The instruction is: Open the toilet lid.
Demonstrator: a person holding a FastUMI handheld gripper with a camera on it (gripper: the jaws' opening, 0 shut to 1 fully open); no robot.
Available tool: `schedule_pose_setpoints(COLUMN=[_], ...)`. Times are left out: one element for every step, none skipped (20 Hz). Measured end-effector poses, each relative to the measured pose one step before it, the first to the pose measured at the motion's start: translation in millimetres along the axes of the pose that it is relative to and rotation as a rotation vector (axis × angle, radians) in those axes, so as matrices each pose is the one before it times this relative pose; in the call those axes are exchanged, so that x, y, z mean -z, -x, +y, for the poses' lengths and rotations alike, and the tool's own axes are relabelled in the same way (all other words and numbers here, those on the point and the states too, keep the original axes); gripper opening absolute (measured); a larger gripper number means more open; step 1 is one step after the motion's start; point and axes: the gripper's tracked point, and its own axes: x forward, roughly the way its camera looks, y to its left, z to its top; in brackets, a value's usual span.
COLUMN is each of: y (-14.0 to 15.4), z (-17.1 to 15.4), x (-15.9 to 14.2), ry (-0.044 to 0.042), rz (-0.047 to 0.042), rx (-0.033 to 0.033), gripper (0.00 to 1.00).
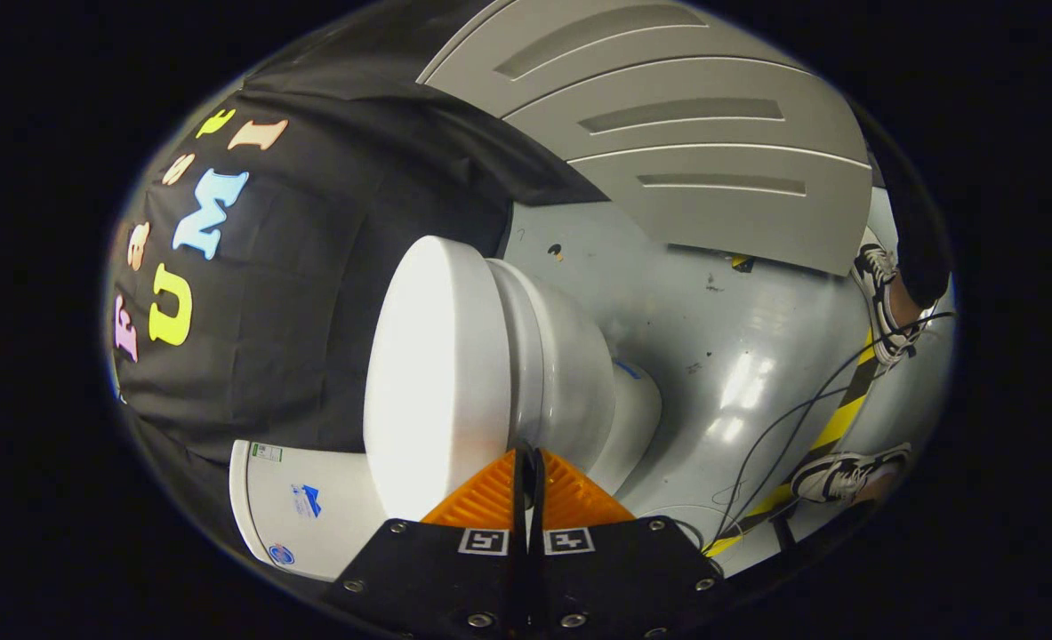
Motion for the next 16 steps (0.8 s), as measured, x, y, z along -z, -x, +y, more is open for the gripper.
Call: schedule_pose_setpoints(y=[-0.59, 0.10, -0.51, -0.15, -0.07, 0.25, 0.61, 0.28, 0.06, 1.05, 1.83, 2.32, 1.34, 2.25, 2.98, 3.34], z=[-0.69, -0.09, 0.74, -0.16, 0.45, 0.74, 0.34, 0.44, 1.02, 1.25, 2.03, 1.57, 2.27, 2.24, 2.27, 3.28], x=[2.36, -1.67, 0.32, -0.91, -0.08, -0.09, -0.09, -0.83, -0.04, -0.99, -0.36, -1.69, -1.56, -2.08, -1.46, -2.08], ry=[0.01460, 0.00798, 0.01636, 0.01473, 0.01719, 0.01970, 0.01810, 0.01762, 0.02240, 0.02837, 0.03116, 0.03350, 0.02799, 0.02106, 0.01629, 0.01638], rz=[0.00443, -0.00228, 0.00249, 0.00154, -0.00083, -0.00172, -0.00130, -0.00313, -0.00170, -0.00364, -0.00032, -0.00251, -0.00292, -0.00233, -0.00653, -0.00562], rx=[0.00626, 0.00591, 0.00590, 0.00671, 0.00376, 0.00274, 0.00414, 0.00583, 0.00679, 0.00772, 0.00818, 0.00829, 0.00821, 0.00883, 0.00955, 0.00891], gripper=[0.00, 0.00, 0.00, 0.00, 0.00, 0.00, 0.00, 0.00, 0.00, 0.00, 0.00, 0.00, 0.00, 0.00, 0.00, 0.00])
